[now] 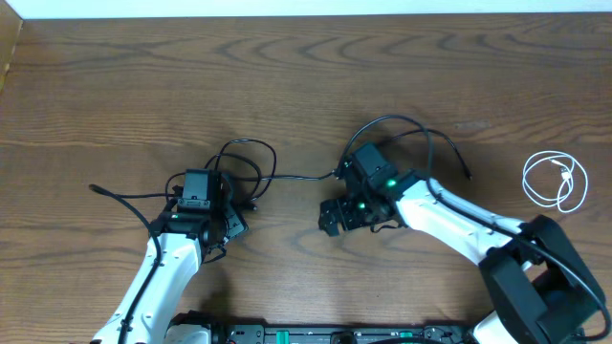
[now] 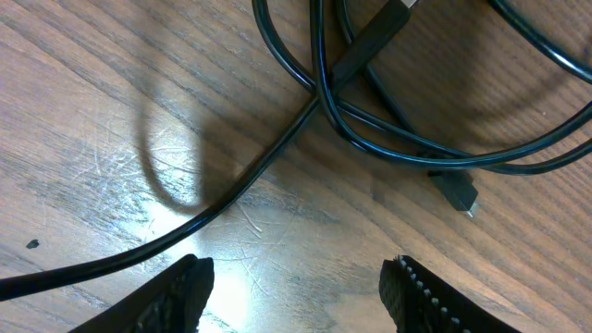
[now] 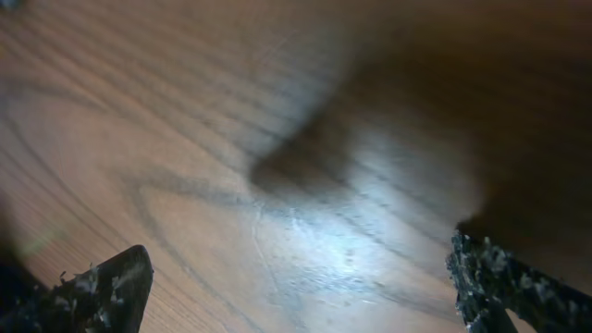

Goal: Untangle cables
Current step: 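Move the open right gripper back to the black cable near center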

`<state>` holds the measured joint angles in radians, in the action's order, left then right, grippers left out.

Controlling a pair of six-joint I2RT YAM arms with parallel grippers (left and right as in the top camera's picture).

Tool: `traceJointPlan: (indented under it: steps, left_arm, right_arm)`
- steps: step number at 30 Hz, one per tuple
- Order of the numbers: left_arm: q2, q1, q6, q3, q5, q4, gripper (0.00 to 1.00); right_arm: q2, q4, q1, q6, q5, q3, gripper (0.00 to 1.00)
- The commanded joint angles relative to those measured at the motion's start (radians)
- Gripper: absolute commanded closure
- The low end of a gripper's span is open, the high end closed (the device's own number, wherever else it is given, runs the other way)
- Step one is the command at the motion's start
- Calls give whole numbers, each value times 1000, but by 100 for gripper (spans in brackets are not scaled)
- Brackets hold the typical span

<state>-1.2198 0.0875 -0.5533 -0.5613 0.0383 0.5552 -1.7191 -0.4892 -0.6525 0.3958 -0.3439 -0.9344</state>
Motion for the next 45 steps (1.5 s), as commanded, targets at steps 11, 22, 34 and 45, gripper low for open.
traceJointPlan:
  steps: [11,22,34,45]
  left_arm:
    - [-2,-4,-9,3,-16,0,36]
    - [-2,-4,-9,3,-16,0,36]
    - [-2,-4,-9,3,-16,0,36]
    - [-2,-4,-9,3,-16,0,36]
  right_arm:
    - [-29,34,-36,8,1,7,1]
    - [-29,53,-35,8,1,7,1]
    - [-29,56,-35,8,1,7,1]
    - [-29,56,-35,8,1,7,1]
